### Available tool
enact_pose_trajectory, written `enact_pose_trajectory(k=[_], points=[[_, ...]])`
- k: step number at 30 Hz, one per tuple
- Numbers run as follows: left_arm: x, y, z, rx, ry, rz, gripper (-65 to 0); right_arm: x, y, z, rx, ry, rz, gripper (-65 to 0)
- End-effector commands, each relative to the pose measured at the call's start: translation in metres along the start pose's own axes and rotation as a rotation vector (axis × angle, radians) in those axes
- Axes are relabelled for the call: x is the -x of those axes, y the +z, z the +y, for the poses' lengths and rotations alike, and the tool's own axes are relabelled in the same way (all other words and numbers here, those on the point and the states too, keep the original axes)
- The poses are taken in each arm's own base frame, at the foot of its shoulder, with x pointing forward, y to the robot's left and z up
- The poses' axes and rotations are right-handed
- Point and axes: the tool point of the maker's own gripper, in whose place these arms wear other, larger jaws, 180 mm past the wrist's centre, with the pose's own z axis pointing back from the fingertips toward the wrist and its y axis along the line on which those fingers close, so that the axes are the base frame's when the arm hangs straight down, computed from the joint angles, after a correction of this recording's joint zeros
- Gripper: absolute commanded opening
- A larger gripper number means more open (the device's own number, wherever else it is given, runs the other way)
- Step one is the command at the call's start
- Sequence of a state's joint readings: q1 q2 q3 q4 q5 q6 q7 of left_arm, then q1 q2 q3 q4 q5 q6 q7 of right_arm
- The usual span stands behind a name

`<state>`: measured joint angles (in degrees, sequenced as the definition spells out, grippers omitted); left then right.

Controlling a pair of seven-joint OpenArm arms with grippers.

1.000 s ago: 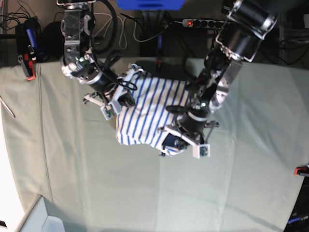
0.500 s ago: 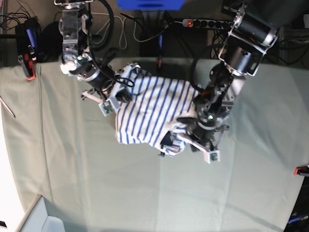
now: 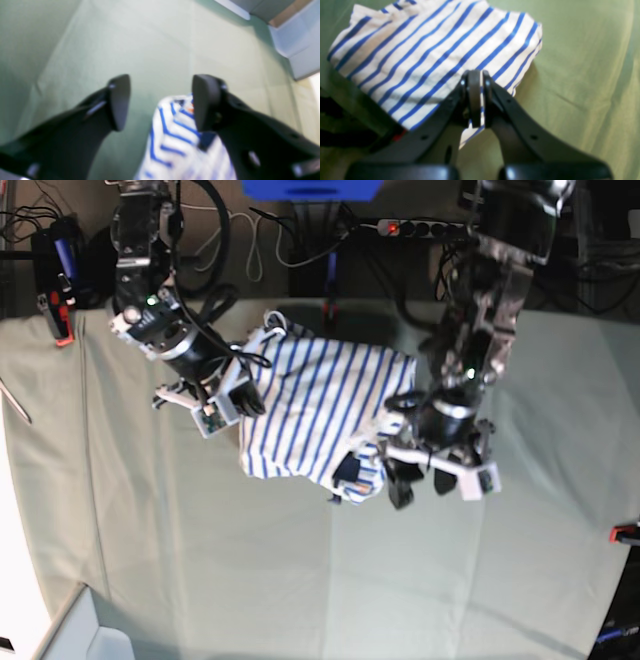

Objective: Layout the t-shirt on the table in an organized manner, then fold the t-shirt properly
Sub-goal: 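Move both grippers onto the folded bundle and grasp its edges, then press and tuck the bundle edges inward with both grippers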

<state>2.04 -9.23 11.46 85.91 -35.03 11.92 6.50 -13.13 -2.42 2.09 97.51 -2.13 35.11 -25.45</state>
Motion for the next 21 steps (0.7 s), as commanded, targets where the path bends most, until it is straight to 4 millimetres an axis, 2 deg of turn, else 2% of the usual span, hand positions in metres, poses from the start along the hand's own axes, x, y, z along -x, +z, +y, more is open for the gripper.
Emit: enact_pose_trajectory(k=[1, 4, 8, 10, 13, 15, 18, 21], points=[[-0.015, 0.007, -0.011, 0.037, 0.000, -0.053, -24.7, -0.013, 0.003, -0.006, 0.012, -0.003, -0.050, -65.0], [-0.006, 0.026, -0.017, 0.055, 0.013, -0.030, -24.7, -0.013, 0.005, -0.017, 0.042, -0.013, -0.053, -65.0], [0.038, 0.033, -0.014, 0.048, 0.011, 0.214, -24.2, -0.014, 0.006, -0.019, 0.047, -0.013, -0.055, -65.0], [0.045, 0.032, -0.016, 0.055, 0.006, 0.283, -24.1, -0.015, 0.006, -0.019, 0.047, -0.012, -0.056, -65.0], [0.039, 0.030, -0.002, 0.020, 0.017, 0.300, -24.1, -0.015, 0.006, -0.019, 0.047, -0.012, -0.056, -65.0], [0.028, 0.024, 0.003, 0.010, 0.021, 0.297, -22.4, -0.014, 0.006, -0.019, 0.047, -0.013, -0.055, -65.0], [0.018, 0.014, 0.013, -0.007, 0.000, 0.362, -13.9, -0.014, 0.006, -0.018, 0.045, -0.012, -0.055, -65.0], [0.014, 0.006, 0.009, 0.017, 0.024, 0.409, -6.5, -0.015, 0.006, -0.018, 0.046, -0.011, -0.056, -65.0]])
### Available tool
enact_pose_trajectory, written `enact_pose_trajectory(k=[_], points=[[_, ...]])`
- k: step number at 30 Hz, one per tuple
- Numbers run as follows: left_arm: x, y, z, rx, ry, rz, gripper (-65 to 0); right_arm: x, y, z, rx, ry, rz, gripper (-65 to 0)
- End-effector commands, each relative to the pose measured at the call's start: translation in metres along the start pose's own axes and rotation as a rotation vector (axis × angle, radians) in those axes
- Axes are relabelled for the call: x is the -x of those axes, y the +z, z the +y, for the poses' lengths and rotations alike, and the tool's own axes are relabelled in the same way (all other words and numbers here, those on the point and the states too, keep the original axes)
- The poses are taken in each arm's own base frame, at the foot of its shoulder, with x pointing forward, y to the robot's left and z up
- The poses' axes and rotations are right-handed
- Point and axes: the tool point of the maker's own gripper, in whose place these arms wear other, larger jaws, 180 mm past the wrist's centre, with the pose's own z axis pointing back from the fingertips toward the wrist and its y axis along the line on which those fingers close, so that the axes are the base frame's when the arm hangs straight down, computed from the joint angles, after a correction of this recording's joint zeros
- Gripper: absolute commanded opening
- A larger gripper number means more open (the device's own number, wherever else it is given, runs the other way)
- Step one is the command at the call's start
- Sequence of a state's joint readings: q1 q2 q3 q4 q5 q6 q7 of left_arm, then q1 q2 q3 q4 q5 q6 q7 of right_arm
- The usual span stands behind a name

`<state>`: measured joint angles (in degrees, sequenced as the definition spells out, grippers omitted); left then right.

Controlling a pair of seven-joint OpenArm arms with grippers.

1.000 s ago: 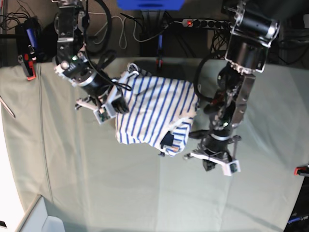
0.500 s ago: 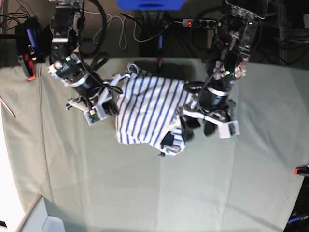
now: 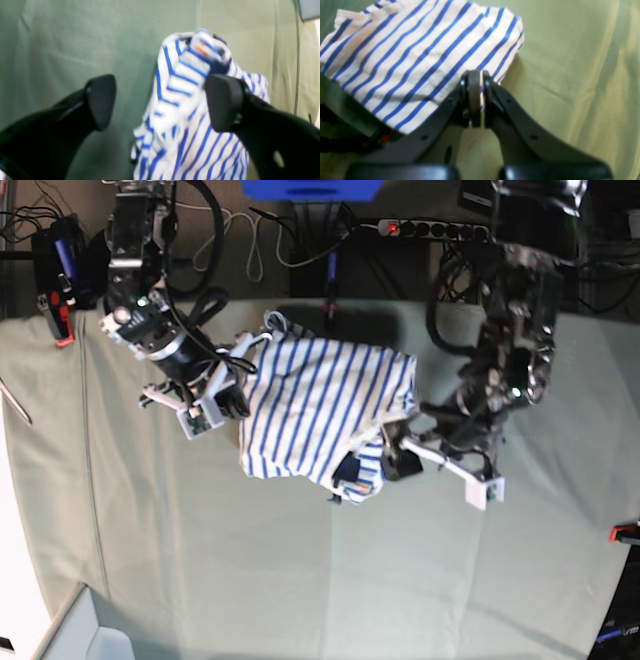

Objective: Layout the t-shirt on the table in an organized manner, then fold the t-shirt properly
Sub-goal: 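Press and tuck the bundle edges inward with both grippers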

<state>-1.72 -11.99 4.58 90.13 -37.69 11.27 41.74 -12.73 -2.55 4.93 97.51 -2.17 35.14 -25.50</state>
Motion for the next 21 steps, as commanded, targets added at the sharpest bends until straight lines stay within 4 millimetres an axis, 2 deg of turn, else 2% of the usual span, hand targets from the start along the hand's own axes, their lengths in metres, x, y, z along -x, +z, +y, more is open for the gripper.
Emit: enact_pose_trajectory(k=[1, 6, 10, 14, 18, 21], points=[[-0.011, 0.000, -0.009, 0.036, 0.004, -0.019, -5.6, -0.016, 0.001, -0.001, -0.001, 0.005, -0.056, -65.0], [-0.005, -0.006, -0.019, 0.139, -0.087, 0.014, -5.5, -0.016, 0.001, -0.001, -0.001, 0.005, -0.056, -65.0], [0.018, -0.019, -0.003, 0.152, -0.101, 0.084, -5.5, -0.020, 0.000, -0.003, 0.002, 0.010, -0.063, -65.0], [0.027, -0.027, 0.002, 0.170, -0.108, 0.122, -5.5, -0.021, -0.001, -0.003, 0.002, 0.011, -0.066, -65.0], [0.029, -0.031, -0.007, 0.210, -0.131, 0.128, -5.5, -0.021, -0.001, -0.003, 0.001, 0.011, -0.063, -65.0], [0.037, -0.042, -0.013, 0.217, -0.097, 0.154, -5.5, -0.026, -0.003, -0.004, 0.001, 0.014, -0.074, -65.0]])
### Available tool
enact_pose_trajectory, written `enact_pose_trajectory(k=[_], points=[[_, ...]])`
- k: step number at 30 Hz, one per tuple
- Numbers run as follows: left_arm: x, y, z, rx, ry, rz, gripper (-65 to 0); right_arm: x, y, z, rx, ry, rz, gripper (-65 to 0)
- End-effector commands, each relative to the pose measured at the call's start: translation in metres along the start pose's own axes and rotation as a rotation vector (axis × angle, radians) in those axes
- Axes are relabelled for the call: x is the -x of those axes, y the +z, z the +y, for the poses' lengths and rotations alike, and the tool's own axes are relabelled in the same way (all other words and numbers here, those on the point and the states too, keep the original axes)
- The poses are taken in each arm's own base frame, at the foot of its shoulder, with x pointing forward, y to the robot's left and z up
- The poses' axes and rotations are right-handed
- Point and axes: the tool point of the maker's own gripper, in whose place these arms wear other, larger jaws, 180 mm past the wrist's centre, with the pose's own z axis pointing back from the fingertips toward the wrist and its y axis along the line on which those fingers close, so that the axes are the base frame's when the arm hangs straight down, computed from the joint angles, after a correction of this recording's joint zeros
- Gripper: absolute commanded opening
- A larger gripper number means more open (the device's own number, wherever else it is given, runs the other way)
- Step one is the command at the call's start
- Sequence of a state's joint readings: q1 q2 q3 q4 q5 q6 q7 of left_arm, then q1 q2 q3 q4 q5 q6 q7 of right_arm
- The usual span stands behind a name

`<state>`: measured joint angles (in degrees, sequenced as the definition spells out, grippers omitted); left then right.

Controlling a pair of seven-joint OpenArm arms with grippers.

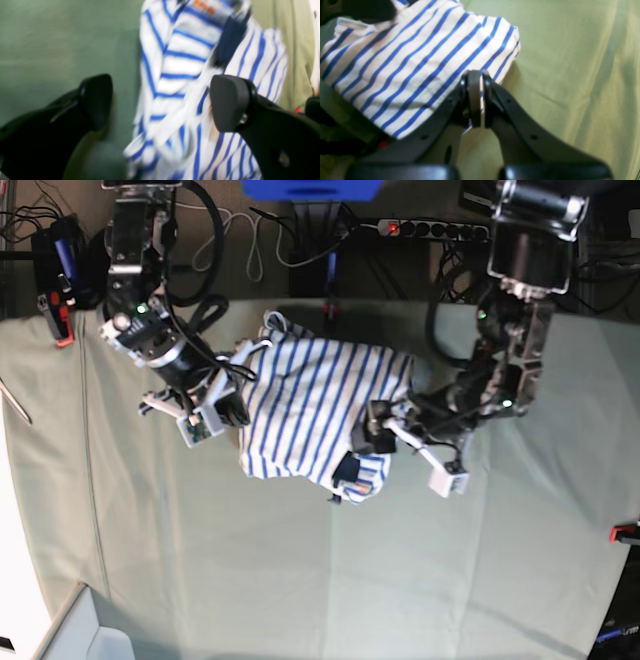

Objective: Layout the t-shirt on the table in an organized manner, then fold the t-shirt properly
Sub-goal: 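Press and tuck the bundle edges inward with both grippers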

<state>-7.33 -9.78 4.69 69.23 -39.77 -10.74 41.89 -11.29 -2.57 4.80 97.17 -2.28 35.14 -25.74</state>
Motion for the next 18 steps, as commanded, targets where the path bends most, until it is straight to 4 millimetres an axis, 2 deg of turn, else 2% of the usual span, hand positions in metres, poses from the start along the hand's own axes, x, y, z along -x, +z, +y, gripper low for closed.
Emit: enact_pose_trajectory(k=[1, 4, 10, 13, 18], points=[[-0.015, 0.000, -0.006, 0.021, -0.008, -0.032, -5.5, -0.018, 0.000, -0.001, -0.002, 0.004, -0.062, -65.0], [-0.002, -0.009, -0.005, 0.021, 0.026, 0.000, -5.5, -0.020, 0.000, -0.001, -0.001, 0.006, -0.066, -65.0], [0.008, -0.015, 0.002, 0.005, 0.046, 0.035, -6.9, -0.020, 0.000, -0.003, 0.003, 0.007, -0.065, -65.0], [0.012, -0.021, -0.006, 0.003, -0.026, 0.055, -16.7, -0.020, 0.000, -0.004, 0.003, 0.008, -0.066, -65.0], [0.018, -0.035, -0.026, -0.003, -0.248, 0.015, -42.6, -0.021, 0.000, -0.002, -0.001, 0.006, -0.068, -65.0]])
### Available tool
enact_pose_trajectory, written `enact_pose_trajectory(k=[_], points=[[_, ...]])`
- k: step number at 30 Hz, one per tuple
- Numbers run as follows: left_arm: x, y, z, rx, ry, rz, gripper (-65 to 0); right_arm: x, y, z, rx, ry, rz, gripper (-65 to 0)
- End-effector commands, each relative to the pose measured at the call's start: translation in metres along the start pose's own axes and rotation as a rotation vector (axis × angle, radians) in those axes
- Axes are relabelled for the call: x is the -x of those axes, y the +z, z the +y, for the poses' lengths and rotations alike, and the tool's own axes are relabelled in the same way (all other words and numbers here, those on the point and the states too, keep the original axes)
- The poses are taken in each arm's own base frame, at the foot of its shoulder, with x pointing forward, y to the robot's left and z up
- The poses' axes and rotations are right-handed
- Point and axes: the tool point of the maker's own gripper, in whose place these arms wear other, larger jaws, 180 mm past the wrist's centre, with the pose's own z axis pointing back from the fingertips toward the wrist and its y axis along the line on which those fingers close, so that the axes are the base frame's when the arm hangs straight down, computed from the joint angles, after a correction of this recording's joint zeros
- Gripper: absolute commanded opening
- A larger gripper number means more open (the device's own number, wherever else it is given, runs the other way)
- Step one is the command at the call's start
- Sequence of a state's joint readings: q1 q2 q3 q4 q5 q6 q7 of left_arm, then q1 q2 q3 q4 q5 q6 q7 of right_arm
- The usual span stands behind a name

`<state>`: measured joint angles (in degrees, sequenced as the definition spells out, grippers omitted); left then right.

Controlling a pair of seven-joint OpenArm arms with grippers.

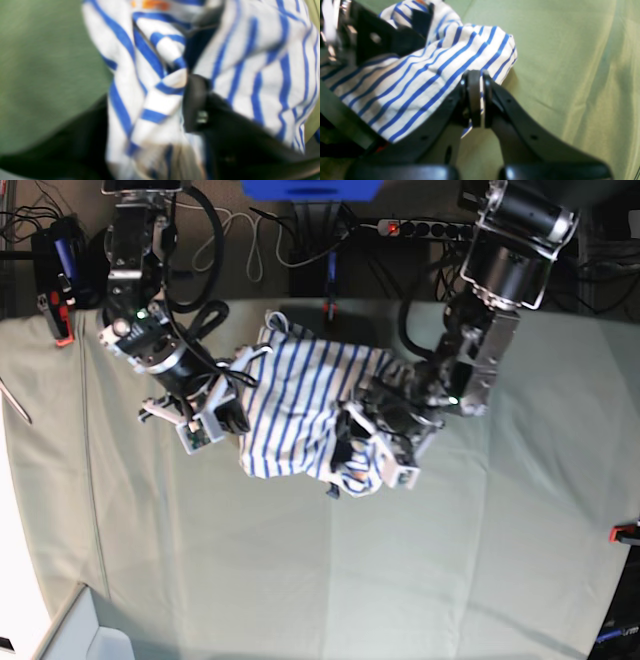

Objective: Layout the t-shirt on the table in an organized manner, then fold the t-shirt properly
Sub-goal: 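Press and tuck the bundle edges inward with both grippers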

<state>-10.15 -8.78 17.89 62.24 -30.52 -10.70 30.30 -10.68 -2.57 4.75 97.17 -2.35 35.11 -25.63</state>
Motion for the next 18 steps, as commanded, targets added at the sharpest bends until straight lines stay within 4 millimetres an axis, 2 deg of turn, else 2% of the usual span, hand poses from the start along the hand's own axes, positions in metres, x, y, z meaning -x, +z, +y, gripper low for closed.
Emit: enact_pose_trajectory(k=[1, 4, 8, 11, 13, 18], points=[[-0.008, -0.001, -0.008, 0.021, -0.037, -0.017, -48.0, -0.016, 0.001, -0.001, -0.003, 0.002, -0.056, -65.0], [-0.012, -0.002, -0.013, 0.022, -0.079, -0.055, -64.1, -0.021, 0.000, -0.004, 0.004, 0.008, -0.067, -65.0], [-0.021, -0.002, -0.011, 0.011, -0.110, -0.075, -64.5, -0.026, 0.000, -0.005, 0.005, 0.011, -0.078, -65.0], [-0.038, -0.002, -0.009, 0.001, -0.142, -0.099, -64.9, -0.032, -0.002, -0.003, -0.002, 0.009, -0.101, -65.0], [-0.042, -0.002, -0.008, -0.004, -0.145, -0.105, -64.9, -0.049, -0.013, 0.002, -0.019, -0.008, -0.142, -65.0], [-0.041, -0.002, -0.007, -0.005, -0.140, -0.104, -64.9, -0.065, -0.053, 0.007, -0.108, -0.163, -0.225, -65.0]])
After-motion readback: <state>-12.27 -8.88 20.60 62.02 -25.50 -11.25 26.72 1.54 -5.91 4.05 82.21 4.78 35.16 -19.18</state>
